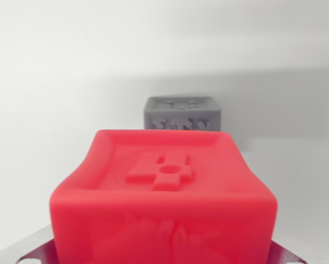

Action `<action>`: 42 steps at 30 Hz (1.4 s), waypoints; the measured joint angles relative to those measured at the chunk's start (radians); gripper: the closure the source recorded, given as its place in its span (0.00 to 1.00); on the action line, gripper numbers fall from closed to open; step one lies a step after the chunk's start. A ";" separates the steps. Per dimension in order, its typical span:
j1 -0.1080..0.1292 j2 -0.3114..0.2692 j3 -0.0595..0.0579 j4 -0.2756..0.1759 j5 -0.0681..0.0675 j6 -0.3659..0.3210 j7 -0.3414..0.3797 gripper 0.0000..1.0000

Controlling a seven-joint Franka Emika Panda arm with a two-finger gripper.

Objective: Destack cube

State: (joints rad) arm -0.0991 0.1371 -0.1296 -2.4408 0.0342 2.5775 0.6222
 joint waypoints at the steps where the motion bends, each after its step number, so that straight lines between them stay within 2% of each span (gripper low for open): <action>1: 0.002 0.002 0.001 0.004 0.000 -0.001 0.003 1.00; 42: 0.080 0.128 0.044 0.165 0.002 -0.034 0.106 1.00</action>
State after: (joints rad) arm -0.0193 0.2652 -0.0860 -2.2763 0.0361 2.5436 0.7286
